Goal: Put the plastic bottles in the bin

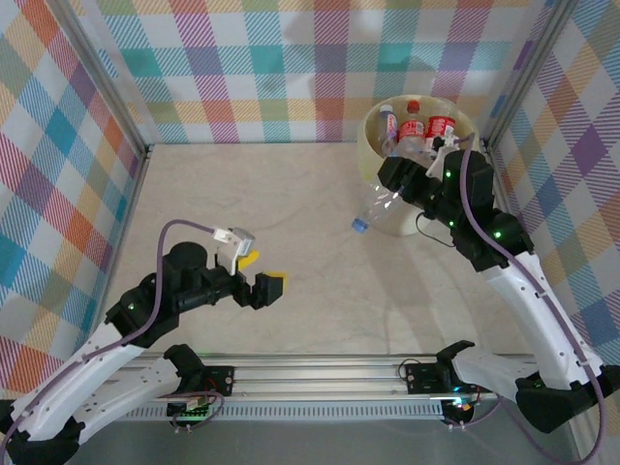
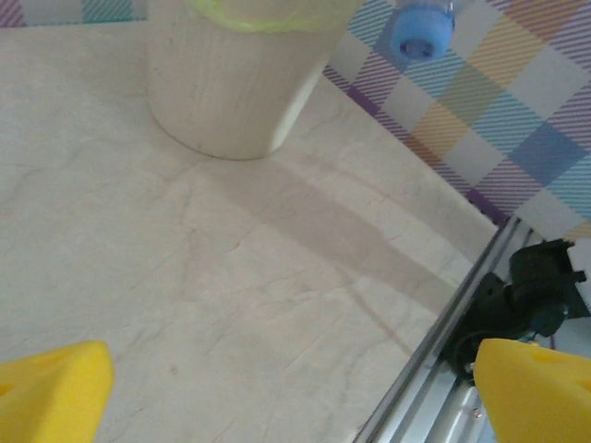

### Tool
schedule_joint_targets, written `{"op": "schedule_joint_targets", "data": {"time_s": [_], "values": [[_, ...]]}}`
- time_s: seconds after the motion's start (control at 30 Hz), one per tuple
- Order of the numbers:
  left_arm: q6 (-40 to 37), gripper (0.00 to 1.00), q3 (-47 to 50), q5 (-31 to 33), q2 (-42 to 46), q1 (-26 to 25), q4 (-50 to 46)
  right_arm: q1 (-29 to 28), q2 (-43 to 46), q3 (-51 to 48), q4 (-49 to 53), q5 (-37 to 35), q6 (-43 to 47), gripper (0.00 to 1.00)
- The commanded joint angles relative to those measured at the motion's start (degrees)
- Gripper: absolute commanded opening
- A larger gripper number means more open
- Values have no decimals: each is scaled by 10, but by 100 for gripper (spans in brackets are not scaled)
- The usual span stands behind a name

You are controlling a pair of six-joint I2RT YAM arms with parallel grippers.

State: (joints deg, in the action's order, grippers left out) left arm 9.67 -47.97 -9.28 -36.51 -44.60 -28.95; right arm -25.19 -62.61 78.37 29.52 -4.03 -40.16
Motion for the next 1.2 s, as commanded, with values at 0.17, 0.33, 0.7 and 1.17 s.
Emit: {"op": "schedule_joint_targets", "data": {"time_s": [0.17, 0.33, 0.7, 1.17], "values": [[-68, 100, 61, 47, 70, -7, -29, 40, -57, 32, -90, -69, -87, 65], [-75, 100, 60, 38, 66, -7, -35, 42, -84, 65, -115, -123, -85, 62], [-63, 100, 48, 12, 30, -7, -45, 74, -138, 65, -192, -204, -127, 63], [-60, 100, 53, 13, 47, -7, -48, 108, -171, 48, -202, -222, -172, 63]]}}
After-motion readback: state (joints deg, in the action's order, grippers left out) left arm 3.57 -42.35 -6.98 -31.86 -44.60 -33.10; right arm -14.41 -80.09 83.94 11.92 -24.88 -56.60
